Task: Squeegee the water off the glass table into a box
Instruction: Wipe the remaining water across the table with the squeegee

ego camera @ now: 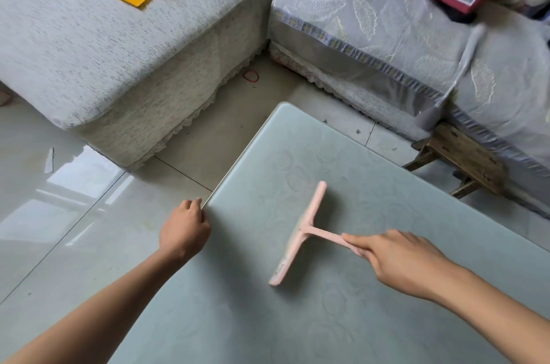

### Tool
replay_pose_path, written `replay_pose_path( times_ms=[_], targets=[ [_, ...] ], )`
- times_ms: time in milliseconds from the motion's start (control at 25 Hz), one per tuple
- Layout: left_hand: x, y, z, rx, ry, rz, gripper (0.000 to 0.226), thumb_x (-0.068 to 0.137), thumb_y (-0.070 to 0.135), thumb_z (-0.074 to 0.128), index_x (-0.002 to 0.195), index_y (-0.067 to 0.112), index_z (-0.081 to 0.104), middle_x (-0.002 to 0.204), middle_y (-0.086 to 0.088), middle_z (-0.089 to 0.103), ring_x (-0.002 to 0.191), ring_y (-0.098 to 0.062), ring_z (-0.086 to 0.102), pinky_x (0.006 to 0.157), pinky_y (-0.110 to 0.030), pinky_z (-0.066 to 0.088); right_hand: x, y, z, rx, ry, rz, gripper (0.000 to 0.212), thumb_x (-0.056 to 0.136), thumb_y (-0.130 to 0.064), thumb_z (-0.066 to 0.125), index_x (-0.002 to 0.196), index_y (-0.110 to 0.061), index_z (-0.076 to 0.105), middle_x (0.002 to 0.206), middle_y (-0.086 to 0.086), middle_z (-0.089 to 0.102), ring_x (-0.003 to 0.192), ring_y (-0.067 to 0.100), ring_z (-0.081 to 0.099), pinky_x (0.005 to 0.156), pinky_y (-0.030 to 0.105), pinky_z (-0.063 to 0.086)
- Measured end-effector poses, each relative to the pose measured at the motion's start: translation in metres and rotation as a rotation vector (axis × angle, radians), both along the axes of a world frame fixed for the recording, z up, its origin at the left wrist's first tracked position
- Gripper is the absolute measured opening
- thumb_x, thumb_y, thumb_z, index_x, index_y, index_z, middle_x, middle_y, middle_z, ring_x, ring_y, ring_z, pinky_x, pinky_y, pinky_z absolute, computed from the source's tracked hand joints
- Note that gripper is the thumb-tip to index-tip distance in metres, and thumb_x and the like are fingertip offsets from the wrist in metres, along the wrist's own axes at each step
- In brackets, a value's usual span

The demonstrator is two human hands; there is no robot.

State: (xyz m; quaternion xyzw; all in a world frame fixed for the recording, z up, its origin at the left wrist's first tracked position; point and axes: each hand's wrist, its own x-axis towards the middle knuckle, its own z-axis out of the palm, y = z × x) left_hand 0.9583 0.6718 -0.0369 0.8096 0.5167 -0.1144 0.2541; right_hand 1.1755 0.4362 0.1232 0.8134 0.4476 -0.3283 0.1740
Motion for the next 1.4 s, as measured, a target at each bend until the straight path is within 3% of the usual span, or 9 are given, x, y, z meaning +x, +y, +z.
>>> replay_pose_path(
  times_ms=[120,240,560,680,840,960,1160,1280,1400],
  targets=[
    [-0.013,0.004,0.002,-0.063,-0.012,0.028,0.044,0.095,0.015,0.036,0.138,0.011,0.041,0.137,-0.012,0.050,0.123,-0.030,0.048,0.093,-0.036,0.041,-0.033,0.049,0.001,0.164,-0.020,0.121,0.033,0.093,-0.022,0.036,0.119,-0.042,0.041,0.086,0.002,0.058,0.075,0.033,0.049,0.053,0.033,0.030],
    [-0.022,0.005,0.001,-0.186,-0.118,0.148,0.049,0.094,0.014,0.043,0.143,0.011,0.038,0.136,-0.009,0.055,0.122,-0.031,0.050,0.095,-0.034,0.040,-0.084,0.105,-0.021,0.255,0.048,0.199,0.034,0.091,-0.014,0.040,0.116,-0.036,0.047,0.075,0.002,0.043,0.070,0.032,0.040,0.051,0.031,0.022],
    [-0.029,-0.027,0.009,-0.144,-0.089,-0.026,0.065,0.087,0.006,0.041,0.149,0.008,0.022,0.152,-0.009,0.031,0.135,-0.028,0.034,0.105,-0.034,0.034,-0.055,-0.056,-0.023,0.076,-0.002,-0.129,0.047,0.099,-0.040,0.029,0.134,-0.067,0.017,0.111,-0.006,0.060,0.109,0.020,0.057,0.080,0.032,0.043],
    [-0.027,-0.036,0.014,-0.116,-0.028,-0.091,0.069,0.088,0.007,0.040,0.151,0.006,0.012,0.157,-0.011,0.018,0.141,-0.028,0.024,0.112,-0.036,0.027,-0.043,-0.078,0.000,0.021,-0.063,-0.093,0.043,0.098,-0.046,0.025,0.135,-0.064,0.016,0.097,-0.006,0.055,0.105,0.020,0.058,0.074,0.034,0.040],
    [-0.023,-0.058,0.017,-0.027,0.117,-0.165,0.072,0.089,0.014,0.042,0.151,0.008,0.006,0.159,-0.016,-0.004,0.147,-0.030,0.005,0.117,-0.039,0.017,-0.056,-0.021,-0.020,0.245,0.091,-0.043,0.043,0.098,-0.035,0.028,0.137,-0.052,0.024,0.100,0.002,0.054,0.101,0.031,0.056,0.078,0.038,0.042],
    [-0.022,-0.078,0.015,0.057,0.152,-0.320,0.069,0.091,0.023,0.044,0.150,0.010,0.012,0.160,-0.014,-0.004,0.147,-0.028,0.002,0.117,-0.039,0.014,-0.066,-0.008,-0.050,0.267,0.160,-0.047,0.045,0.098,-0.027,0.031,0.138,-0.049,0.030,0.102,0.006,0.051,0.101,0.034,0.054,0.078,0.038,0.040],
    [-0.020,-0.103,0.010,0.154,0.148,-0.541,0.055,0.090,0.014,0.039,0.145,0.012,0.032,0.159,-0.005,0.015,0.145,-0.020,0.014,0.114,-0.032,0.018,-0.018,-0.136,-0.046,0.098,0.133,-0.322,0.049,0.099,-0.030,0.033,0.140,-0.056,0.024,0.138,-0.003,0.054,0.121,0.026,0.051,0.094,0.034,0.044],
    [-0.017,-0.117,0.011,0.151,0.204,-0.579,0.057,0.087,0.012,0.040,0.143,0.013,0.033,0.158,-0.004,0.016,0.143,-0.020,0.018,0.111,-0.031,0.022,-0.007,-0.169,-0.013,0.052,0.083,-0.374,0.045,0.100,-0.037,0.029,0.135,-0.065,0.021,0.123,-0.007,0.061,0.110,0.025,0.057,0.089,0.037,0.047],
    [-0.012,-0.117,0.011,0.137,0.302,-0.615,0.068,0.084,0.014,0.044,0.148,0.011,0.022,0.160,-0.007,0.007,0.146,-0.021,0.012,0.115,-0.035,0.021,-0.027,-0.135,-0.014,0.279,0.078,-0.240,0.046,0.099,-0.038,0.028,0.129,-0.067,0.009,0.096,-0.001,0.056,0.094,0.031,0.058,0.079,0.040,0.049]
  ],
)
